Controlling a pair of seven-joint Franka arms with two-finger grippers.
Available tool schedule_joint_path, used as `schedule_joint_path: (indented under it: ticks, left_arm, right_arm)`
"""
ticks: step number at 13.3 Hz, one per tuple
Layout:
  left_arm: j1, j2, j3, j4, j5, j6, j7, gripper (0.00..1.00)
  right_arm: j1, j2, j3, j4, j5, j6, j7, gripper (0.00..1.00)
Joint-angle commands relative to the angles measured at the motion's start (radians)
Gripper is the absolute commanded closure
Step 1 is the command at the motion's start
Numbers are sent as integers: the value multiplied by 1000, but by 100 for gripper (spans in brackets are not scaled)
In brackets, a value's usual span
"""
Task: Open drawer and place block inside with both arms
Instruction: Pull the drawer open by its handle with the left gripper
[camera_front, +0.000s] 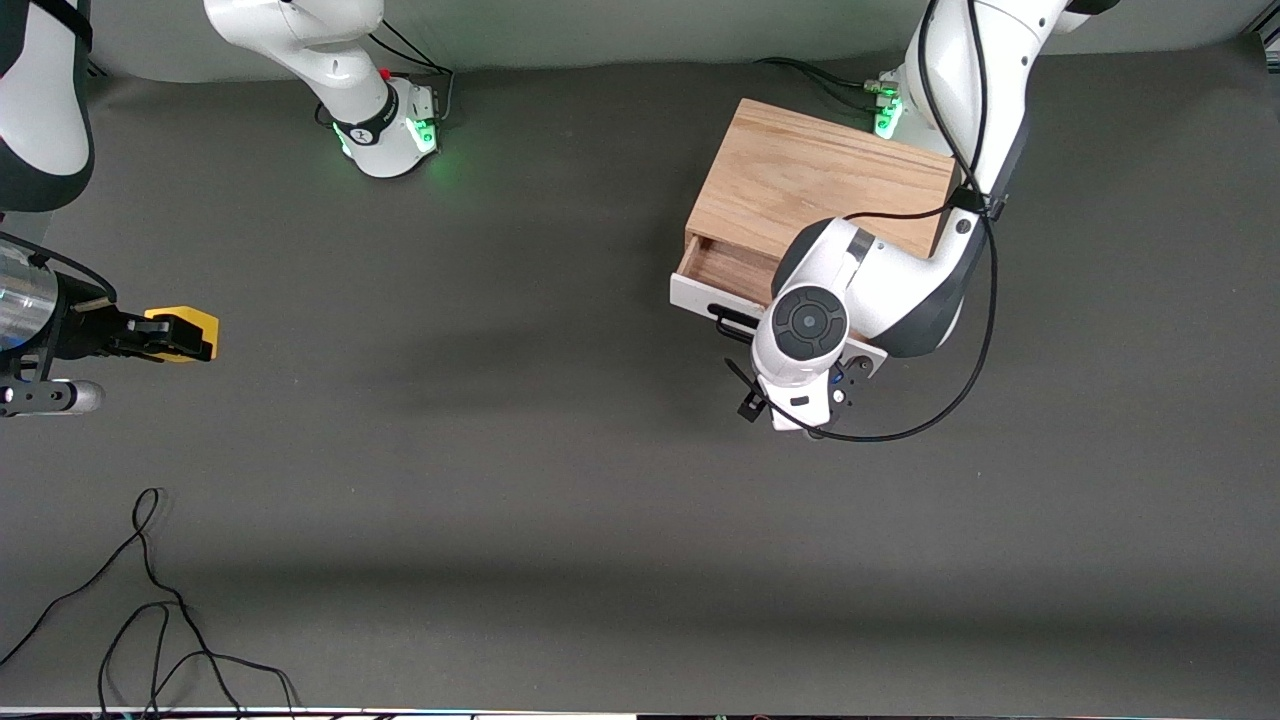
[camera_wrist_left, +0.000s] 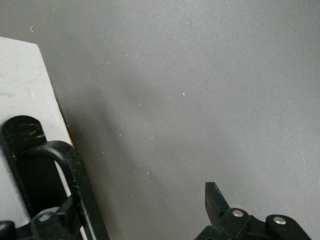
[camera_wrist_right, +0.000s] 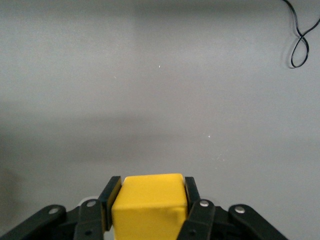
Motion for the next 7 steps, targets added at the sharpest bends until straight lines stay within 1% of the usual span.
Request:
schedule_joint_path:
  ticks: [1,3,7]
  left_arm:
    - [-13,12,16,73,51,-36,-2,0]
    - [-14,12,16,118,53,-111,-2,0]
    - [-16,13,16,159,53,-170,-2,0]
  right_arm:
    - [6,-21,-4,-13,-2,-8,15,69]
    - [6,-21,-4,-13,-2,-7,13,69]
    - [6,-21,-4,-14,-2,-8,13,69]
